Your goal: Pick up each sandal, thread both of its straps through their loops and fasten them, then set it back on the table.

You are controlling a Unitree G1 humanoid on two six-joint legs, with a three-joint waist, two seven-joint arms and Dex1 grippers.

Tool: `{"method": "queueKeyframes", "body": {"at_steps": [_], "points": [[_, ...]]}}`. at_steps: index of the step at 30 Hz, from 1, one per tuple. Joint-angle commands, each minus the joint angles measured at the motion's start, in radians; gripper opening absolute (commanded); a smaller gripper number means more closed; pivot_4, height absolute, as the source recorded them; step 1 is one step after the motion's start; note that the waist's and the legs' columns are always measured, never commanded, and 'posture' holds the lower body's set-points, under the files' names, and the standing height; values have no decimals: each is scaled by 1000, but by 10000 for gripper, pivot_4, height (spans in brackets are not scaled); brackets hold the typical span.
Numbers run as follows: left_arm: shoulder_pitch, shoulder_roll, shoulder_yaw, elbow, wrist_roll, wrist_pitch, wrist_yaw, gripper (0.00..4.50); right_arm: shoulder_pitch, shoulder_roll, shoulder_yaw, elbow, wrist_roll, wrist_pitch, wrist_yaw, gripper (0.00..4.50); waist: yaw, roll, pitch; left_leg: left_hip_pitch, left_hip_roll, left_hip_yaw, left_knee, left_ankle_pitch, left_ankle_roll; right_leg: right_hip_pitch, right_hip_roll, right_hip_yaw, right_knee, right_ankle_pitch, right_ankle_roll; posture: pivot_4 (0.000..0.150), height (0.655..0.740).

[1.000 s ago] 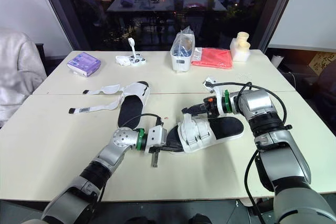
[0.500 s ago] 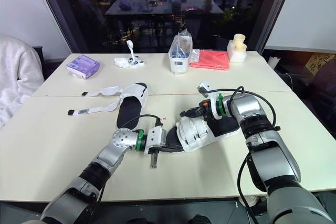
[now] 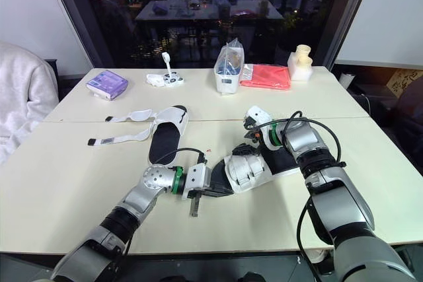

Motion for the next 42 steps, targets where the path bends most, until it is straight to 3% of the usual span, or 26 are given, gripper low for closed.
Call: {"method": "queueKeyframes", "body": {"at_steps": [1,5,7,10,14,18,22,27,36,42], "points": [[20,4,-40,20,36,17,-5,0,2,22,22,46,-74,-65,-86,40207,-1,0,0,0,0,0,0,0,0,0,0,0,0,0,0,1500,7400],[24,3,-41,10,34,20,-3,0,-49,-6,-68,13,-54,-94,-143,40207,1,1,1,-1,0,0,0,0,0,-2,-1,0,0,0,0,1500,7400],[27,4,-40,5,34,23,0,0,-39,-45,-123,-97,-25,-89,-144,40207,4,2,1,-4,0,0,0,0,0,-4,-1,0,0,0,0,1500,7400],[33,5,-40,-2,34,23,1,0,69,-140,-169,-298,-35,-167,-154,40207,11,3,1,-17,-3,0,0,0,0,-17,-4,-1,1,2,2,1500,7400],[34,11,-36,-10,29,23,2,0,221,-240,-204,-468,-59,-276,-175,40207,15,2,1,-18,-4,1,1,-1,3,-17,-6,-6,-1,2,4,1500,7400],[26,34,-12,-53,2,31,-11,0,448,-380,-262,-615,-136,-602,-234,40207,21,2,1,-18,-4,4,1,-1,4,-17,-6,-9,-2,2,4,1500,7400],[17,60,10,-108,-28,61,-19,0,568,-484,-256,-578,-264,-932,-346,40207,10,2,2,-17,-3,7,2,-1,4,-17,-1,-9,-1,2,4,1500,7400],[10,105,36,-199,-65,93,-37,0,618,-527,-218,-491,-440,-1289,-527,40207,3,1,2,-15,1,7,3,-1,4,-16,6,-8,0,2,4,1500,7400],[21,168,113,-348,-136,223,1,0,364,-426,-59,-243,-784,-1611,-835,40207,2,-1,6,-13,3,11,3,0,2,-16,9,0,1,0,1,1500,7400],[53,202,161,-417,-158,290,57,0,245,-370,55,-206,-1005,-1753,-1039,40207,3,-1,6,-13,4,11,2,0,2,-17,9,0,1,0,1,1500,7400]]}}
